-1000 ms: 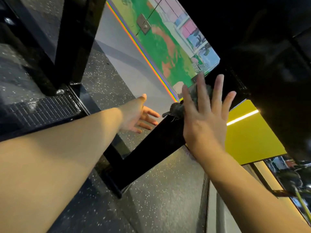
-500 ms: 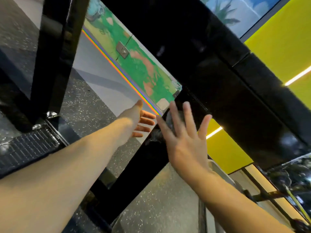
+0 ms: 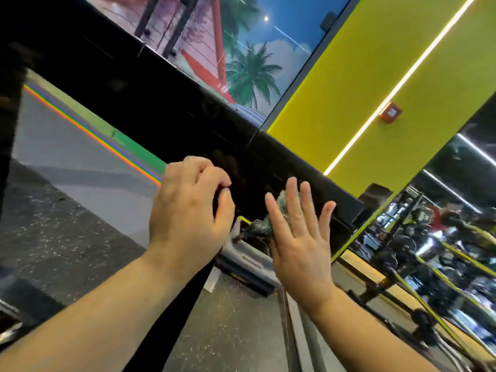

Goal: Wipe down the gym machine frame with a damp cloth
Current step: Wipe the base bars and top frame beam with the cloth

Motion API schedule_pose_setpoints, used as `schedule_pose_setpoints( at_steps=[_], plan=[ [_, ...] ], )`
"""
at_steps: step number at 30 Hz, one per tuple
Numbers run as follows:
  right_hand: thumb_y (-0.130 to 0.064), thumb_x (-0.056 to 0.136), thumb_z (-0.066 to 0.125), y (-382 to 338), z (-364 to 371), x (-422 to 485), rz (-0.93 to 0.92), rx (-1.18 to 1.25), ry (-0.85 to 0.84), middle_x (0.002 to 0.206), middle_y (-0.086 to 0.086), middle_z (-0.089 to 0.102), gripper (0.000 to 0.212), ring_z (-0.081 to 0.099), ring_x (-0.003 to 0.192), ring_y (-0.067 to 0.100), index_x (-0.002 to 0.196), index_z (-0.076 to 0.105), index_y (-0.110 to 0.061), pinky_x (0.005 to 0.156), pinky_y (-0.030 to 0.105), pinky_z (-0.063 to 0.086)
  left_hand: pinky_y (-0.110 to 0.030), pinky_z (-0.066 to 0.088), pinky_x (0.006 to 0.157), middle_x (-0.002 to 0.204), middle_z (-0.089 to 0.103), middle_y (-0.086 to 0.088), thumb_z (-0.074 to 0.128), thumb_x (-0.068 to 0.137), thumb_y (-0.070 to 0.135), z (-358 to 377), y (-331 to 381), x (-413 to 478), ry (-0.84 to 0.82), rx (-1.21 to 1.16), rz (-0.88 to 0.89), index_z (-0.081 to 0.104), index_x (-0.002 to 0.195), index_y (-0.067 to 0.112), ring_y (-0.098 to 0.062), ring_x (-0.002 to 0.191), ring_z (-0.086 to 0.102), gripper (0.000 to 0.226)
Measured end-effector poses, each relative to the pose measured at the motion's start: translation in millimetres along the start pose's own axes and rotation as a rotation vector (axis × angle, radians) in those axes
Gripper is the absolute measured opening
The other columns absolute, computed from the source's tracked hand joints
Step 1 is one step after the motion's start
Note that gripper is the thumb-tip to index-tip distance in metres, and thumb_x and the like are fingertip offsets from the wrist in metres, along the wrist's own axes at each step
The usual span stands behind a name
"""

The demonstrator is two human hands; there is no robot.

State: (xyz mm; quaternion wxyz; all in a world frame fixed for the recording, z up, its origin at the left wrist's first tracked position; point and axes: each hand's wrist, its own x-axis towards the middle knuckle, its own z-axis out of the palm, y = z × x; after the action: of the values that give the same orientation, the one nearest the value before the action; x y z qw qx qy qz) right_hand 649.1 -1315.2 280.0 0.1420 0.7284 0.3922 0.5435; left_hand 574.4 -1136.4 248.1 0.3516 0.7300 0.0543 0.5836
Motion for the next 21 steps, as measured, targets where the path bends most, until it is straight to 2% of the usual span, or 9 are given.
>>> schedule_pose_setpoints(
  at_steps=[2, 4, 8, 11, 14, 16, 17, 19, 21],
  plan=[
    [-0.023, 0.093, 0.046, 21, -13, -28, 0.057, -0.022, -0.037, 0.162, 0.006, -0.002, 0.063, 0.001, 0.148, 0.027, 0.150, 0.019, -0.020, 0.118, 0.054, -0.003, -0.035, 0.038, 0.092, 0.119, 0.053, -0.009, 0.042, 0.084, 0.031, 16, 2, -10, -0.073, 0.034, 0.135, 0.061, 0.108, 0.014, -0.028, 0.115, 0.044, 0.035],
    [-0.028, 0.093, 0.040, 25, -19, -35, 0.118, -0.012, -0.081, 0.162, 0.005, -0.005, 0.062, -0.002, 0.149, 0.027, 0.150, 0.017, -0.019, 0.118, 0.050, -0.006, -0.041, 0.037, 0.099, 0.132, 0.047, -0.008, 0.040, 0.085, 0.034, 26, -4, -20, -0.137, 0.048, 0.154, 0.055, 0.121, 0.018, -0.026, 0.129, 0.036, 0.042],
    [-0.026, 0.089, 0.043, -5, -4, 12, 0.074, -0.023, -0.062, 0.160, 0.012, -0.005, 0.066, -0.008, 0.147, 0.029, 0.150, 0.018, -0.018, 0.118, 0.051, -0.009, -0.022, 0.023, 0.107, 0.126, 0.053, -0.009, 0.039, 0.086, 0.022, 22, -17, -13, -0.003, -0.142, 0.105, 0.057, 0.121, 0.007, -0.021, 0.122, 0.042, 0.042],
    [-0.026, 0.087, 0.049, -58, 15, 69, -0.012, 0.030, -0.083, 0.158, 0.016, 0.015, 0.064, 0.003, 0.148, 0.033, 0.148, 0.031, -0.019, 0.115, 0.050, -0.011, -0.026, 0.030, 0.101, 0.116, 0.055, -0.005, 0.035, 0.086, 0.022, 13, -30, -7, 0.151, -0.267, -0.083, 0.057, 0.115, 0.008, -0.021, 0.112, 0.047, 0.039],
    [-0.032, 0.101, 0.035, -106, 24, 115, -0.192, 0.042, -0.212, 0.160, 0.016, -0.008, 0.061, -0.015, 0.146, 0.031, 0.154, 0.010, -0.020, 0.108, 0.045, -0.027, -0.036, 0.043, 0.096, 0.114, 0.054, 0.001, 0.036, 0.085, 0.029, 1, -39, -2, 0.209, -0.553, -0.456, 0.051, 0.109, 0.029, -0.016, 0.107, 0.052, 0.028],
    [-0.025, 0.102, 0.036, -117, 27, 125, -0.199, 0.250, -0.268, 0.161, 0.013, -0.006, 0.059, -0.016, 0.146, 0.029, 0.154, 0.009, -0.017, 0.107, 0.037, -0.029, -0.024, 0.049, 0.087, 0.107, 0.056, 0.002, 0.040, 0.090, 0.030, -9, -39, 4, 0.248, -0.756, -0.610, 0.050, 0.107, 0.029, -0.008, 0.097, 0.056, 0.020],
    [-0.017, 0.099, 0.042, -117, 27, 124, -0.145, 0.416, -0.198, 0.160, 0.014, 0.010, 0.057, -0.003, 0.148, 0.030, 0.152, 0.021, -0.015, 0.112, 0.035, -0.022, -0.019, 0.049, 0.081, 0.104, 0.057, 0.002, 0.042, 0.092, 0.032, -16, -39, 7, 0.227, -0.820, -0.641, 0.050, 0.110, 0.024, -0.007, 0.092, 0.057, 0.022],
    [-0.007, 0.090, 0.050, -115, 16, 117, 0.063, 0.773, -0.087, 0.144, 0.013, 0.046, 0.051, 0.031, 0.140, 0.031, 0.141, 0.045, -0.010, 0.121, 0.040, 0.004, -0.027, 0.049, 0.078, 0.099, 0.061, -0.001, 0.048, 0.085, 0.044, -29, -43, 12, 0.079, -0.884, -0.651, 0.054, 0.110, 0.019, -0.013, 0.089, 0.060, 0.036],
    [-0.006, 0.089, 0.055, -111, 4, 103, 0.215, 1.013, -0.063, 0.129, 0.006, 0.058, 0.047, 0.048, 0.125, 0.021, 0.136, 0.050, -0.011, 0.114, 0.035, 0.031, -0.034, 0.051, 0.076, 0.093, 0.066, -0.002, 0.057, 0.074, 0.049, -38, -47, 14, -0.135, -0.876, -0.642, 0.059, 0.104, 0.022, -0.015, 0.085, 0.063, 0.041]
  ],
)
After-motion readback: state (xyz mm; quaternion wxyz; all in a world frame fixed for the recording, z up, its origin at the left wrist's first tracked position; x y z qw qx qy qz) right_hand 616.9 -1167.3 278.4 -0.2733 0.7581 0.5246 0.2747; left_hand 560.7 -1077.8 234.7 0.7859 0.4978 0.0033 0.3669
